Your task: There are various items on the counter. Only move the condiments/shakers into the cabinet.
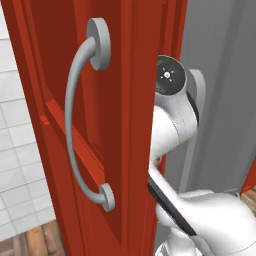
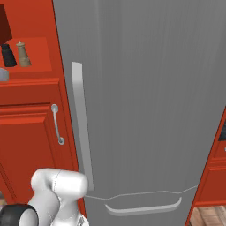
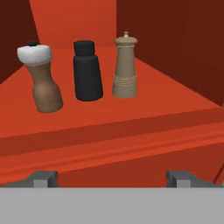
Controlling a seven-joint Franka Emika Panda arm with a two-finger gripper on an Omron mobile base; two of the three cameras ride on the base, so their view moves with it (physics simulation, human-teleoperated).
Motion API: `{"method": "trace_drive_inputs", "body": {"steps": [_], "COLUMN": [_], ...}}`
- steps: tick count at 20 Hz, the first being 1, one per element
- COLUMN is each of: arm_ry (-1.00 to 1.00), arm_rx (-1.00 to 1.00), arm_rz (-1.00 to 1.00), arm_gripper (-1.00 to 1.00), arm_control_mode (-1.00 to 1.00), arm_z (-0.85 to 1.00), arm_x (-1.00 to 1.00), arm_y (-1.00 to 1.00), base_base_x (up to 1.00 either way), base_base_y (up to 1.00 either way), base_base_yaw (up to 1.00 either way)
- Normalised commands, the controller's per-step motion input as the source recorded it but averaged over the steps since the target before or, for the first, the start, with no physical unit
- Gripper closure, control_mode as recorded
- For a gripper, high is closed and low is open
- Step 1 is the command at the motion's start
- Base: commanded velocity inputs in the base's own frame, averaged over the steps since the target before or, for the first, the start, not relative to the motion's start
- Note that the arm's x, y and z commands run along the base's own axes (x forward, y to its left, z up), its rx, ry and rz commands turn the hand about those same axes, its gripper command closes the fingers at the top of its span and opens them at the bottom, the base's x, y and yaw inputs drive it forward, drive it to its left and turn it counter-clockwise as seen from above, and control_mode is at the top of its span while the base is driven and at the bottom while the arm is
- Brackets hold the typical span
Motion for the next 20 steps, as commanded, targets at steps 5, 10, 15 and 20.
{"method": "trace_drive_inputs", "body": {"steps": [5,10,15,20], "arm_ry": [0.00,0.00,0.00,0.00], "arm_rx": [0.06,0.06,0.05,0.15], "arm_rz": [-0.05,-0.05,-0.07,-0.10], "arm_gripper": [-1.00,-1.00,-1.00,-1.00], "arm_control_mode": [-1.00,-1.00,-1.00,-1.00], "arm_z": [-0.28,-0.31,-0.37,-0.12], "arm_x": [-1.00,-1.00,-1.00,-1.00], "arm_y": [-0.91,-1.00,-1.00,-1.00], "base_base_x": [0.00,0.00,0.00,0.00], "base_base_y": [0.00,0.00,0.00,0.00], "base_base_yaw": [0.00,0.00,0.00,0.00]}}
